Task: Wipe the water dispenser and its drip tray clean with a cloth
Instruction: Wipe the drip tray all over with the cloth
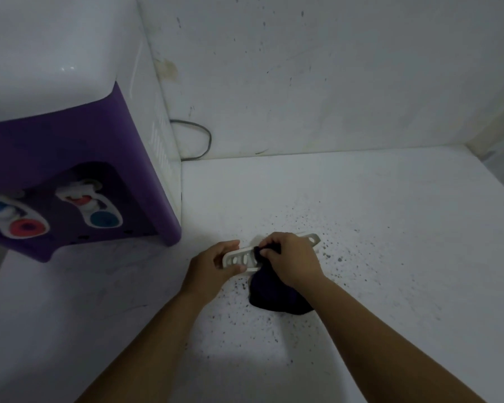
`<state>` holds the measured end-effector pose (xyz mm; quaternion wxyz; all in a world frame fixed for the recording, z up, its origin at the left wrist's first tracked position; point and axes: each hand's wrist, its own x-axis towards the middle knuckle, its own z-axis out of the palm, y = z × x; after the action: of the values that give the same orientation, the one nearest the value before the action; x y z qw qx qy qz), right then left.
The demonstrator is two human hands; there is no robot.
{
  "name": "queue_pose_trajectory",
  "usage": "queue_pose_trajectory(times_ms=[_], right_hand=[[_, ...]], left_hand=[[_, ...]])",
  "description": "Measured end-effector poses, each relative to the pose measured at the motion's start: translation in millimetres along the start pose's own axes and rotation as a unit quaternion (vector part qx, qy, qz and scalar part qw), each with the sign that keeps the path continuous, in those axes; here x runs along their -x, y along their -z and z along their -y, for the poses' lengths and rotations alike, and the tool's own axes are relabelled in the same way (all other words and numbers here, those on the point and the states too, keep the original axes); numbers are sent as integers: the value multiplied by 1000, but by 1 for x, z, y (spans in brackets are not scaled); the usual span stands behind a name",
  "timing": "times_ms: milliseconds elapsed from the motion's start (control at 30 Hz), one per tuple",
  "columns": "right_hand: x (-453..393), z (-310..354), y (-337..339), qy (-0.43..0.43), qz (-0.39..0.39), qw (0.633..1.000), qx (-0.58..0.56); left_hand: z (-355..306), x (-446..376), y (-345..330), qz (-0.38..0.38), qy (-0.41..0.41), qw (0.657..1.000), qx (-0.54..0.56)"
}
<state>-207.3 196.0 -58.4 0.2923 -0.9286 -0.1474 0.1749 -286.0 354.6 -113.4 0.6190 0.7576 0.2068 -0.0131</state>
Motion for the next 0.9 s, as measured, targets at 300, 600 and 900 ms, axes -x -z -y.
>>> queue_pose_trajectory(times_ms=[300, 600, 900], right_hand=[[6, 7, -9, 126, 0, 954, 273], [-9, 18, -6, 11, -10, 988, 154], [14, 13, -4, 116, 6, 951, 285]], left_hand=[[1, 2, 0, -7, -18, 1000, -22], [4, -5, 3, 13, -22, 998, -53], [1, 2, -1, -1, -40, 998, -54]])
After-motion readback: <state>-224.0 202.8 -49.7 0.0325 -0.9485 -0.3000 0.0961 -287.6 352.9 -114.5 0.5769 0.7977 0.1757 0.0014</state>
